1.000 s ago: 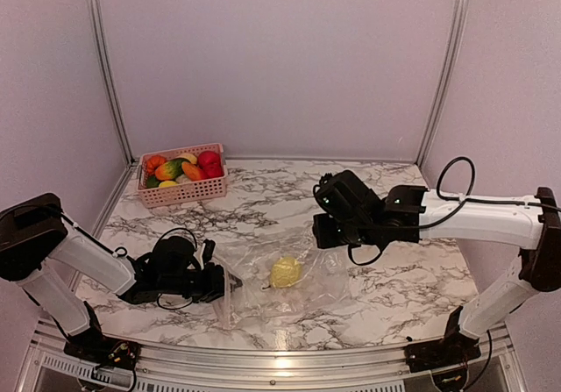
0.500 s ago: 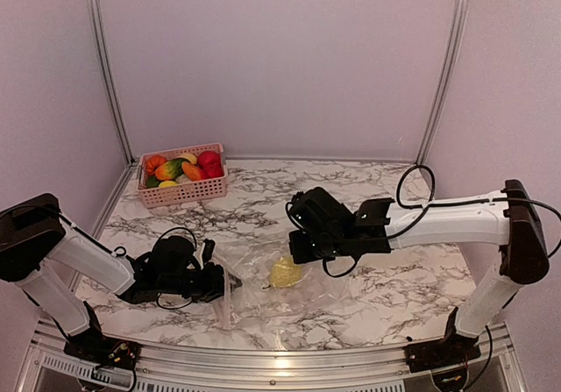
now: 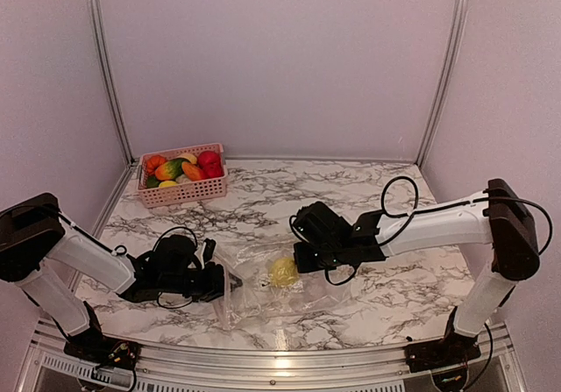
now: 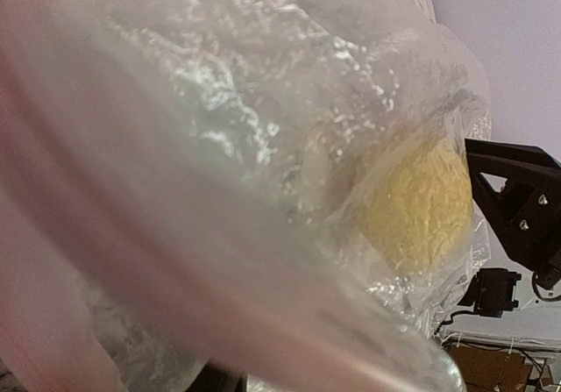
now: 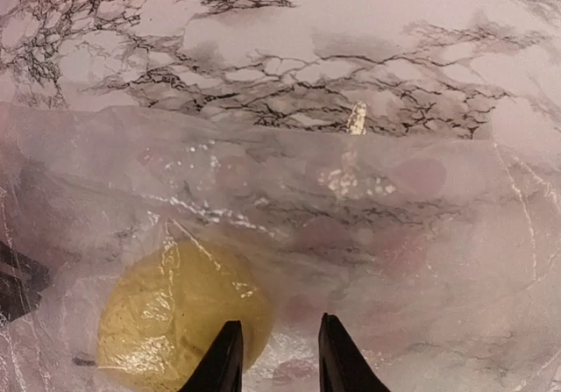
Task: Open the zip-top bag and remove the fake food
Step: Pick up the fake fruit from the zipper food storage bag.
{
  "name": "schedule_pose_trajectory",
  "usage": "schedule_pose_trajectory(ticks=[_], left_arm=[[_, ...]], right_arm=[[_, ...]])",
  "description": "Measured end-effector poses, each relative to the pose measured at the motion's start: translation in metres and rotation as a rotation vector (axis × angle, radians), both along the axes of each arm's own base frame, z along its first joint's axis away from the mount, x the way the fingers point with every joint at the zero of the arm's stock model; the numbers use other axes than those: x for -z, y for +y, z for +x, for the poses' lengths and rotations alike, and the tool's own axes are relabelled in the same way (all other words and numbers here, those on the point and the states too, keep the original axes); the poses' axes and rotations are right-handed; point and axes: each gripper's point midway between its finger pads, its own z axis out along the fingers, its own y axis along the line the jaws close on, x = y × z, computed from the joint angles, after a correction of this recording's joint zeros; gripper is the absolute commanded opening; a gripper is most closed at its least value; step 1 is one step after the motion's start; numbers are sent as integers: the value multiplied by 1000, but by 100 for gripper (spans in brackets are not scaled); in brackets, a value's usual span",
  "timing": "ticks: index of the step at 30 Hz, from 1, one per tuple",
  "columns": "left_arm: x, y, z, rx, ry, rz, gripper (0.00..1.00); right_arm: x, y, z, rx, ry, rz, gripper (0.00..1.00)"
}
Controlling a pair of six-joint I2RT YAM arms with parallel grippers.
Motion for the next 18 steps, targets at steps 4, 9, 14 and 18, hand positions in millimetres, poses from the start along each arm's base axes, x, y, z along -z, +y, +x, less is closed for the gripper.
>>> schedule_pose_trajectory(ticks=[4, 9, 14, 18], left_arm=[[-2, -1, 1, 2, -4, -2, 37], [-7, -2, 1, 3, -14, -16, 44], [-14, -5, 1, 16, -26, -33, 50], [-20, -9, 2, 30, -33, -48, 52]], right_arm=[[3, 1, 1, -1, 3, 6, 34], [5, 4, 0, -11, 6, 12, 42], [8, 7, -2, -26, 7, 9, 48], [18, 11, -6, -43, 18, -18, 51]])
